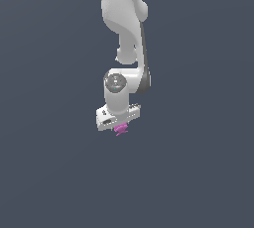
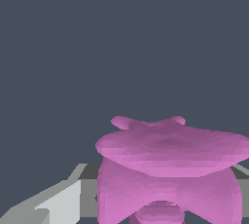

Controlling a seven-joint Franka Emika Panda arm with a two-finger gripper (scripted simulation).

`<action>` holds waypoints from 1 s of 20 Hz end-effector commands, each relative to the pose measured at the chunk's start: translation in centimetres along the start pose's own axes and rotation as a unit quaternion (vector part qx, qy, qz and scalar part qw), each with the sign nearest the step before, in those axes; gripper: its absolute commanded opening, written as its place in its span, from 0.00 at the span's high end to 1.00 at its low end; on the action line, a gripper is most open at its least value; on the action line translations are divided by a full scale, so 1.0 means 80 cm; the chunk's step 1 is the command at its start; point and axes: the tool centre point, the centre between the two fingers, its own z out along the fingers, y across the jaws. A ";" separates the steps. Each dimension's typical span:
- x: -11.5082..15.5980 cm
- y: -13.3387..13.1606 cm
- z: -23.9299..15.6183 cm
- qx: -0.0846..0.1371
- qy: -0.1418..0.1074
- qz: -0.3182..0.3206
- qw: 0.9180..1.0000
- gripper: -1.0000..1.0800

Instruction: Pick up the object and move it to a goal position.

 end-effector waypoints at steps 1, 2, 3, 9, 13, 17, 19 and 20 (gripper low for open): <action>0.000 0.000 0.000 0.000 0.000 0.000 1.000 1.00; 0.000 0.000 0.000 0.000 0.000 0.000 1.000 1.00; 0.001 -0.001 -0.002 0.000 0.000 0.000 1.000 1.00; 0.012 -0.020 -0.026 0.000 0.000 0.000 1.000 1.00; 0.026 -0.044 -0.057 0.000 0.000 0.000 1.000 1.00; 0.045 -0.076 -0.098 0.000 0.000 0.000 1.000 1.00; 0.056 -0.094 -0.121 0.000 0.000 0.000 1.000 1.00; 0.061 -0.103 -0.133 0.000 0.000 0.000 1.000 1.00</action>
